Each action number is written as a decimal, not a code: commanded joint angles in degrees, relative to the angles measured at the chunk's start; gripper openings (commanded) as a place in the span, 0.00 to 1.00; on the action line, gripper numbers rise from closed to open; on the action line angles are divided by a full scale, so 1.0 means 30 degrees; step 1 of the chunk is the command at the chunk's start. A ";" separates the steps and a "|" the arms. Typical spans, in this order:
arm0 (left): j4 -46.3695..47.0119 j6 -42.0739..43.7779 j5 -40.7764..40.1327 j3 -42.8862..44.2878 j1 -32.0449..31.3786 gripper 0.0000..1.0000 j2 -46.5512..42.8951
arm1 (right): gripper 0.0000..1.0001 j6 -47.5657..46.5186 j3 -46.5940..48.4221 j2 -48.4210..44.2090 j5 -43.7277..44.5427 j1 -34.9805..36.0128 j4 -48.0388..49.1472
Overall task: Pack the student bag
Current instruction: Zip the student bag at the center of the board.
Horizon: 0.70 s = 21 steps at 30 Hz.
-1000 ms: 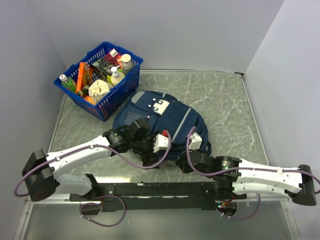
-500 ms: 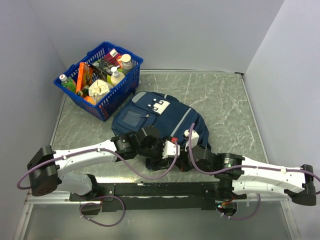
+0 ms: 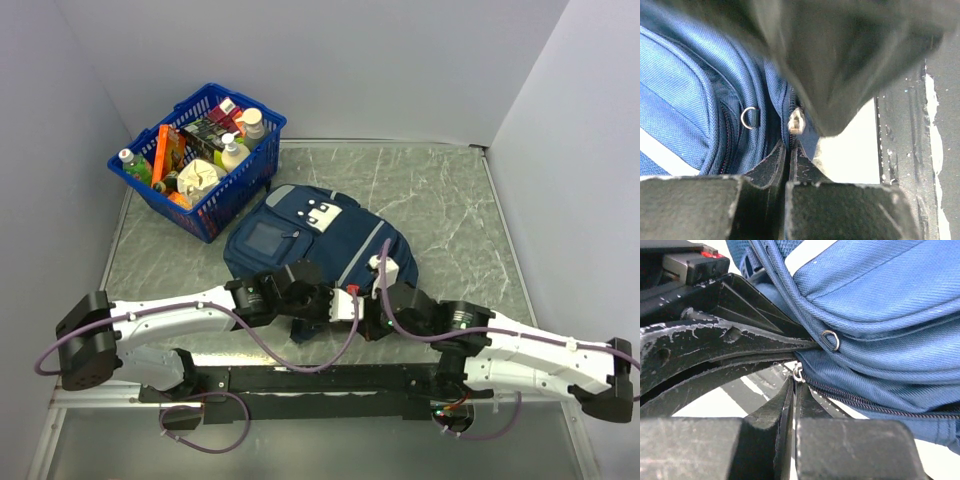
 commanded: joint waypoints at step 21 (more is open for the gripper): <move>-0.5834 0.1759 -0.1041 -0.0261 0.0400 0.01 -0.3241 | 0.00 -0.1584 0.2260 -0.2828 -0.2566 -0.5771 -0.5804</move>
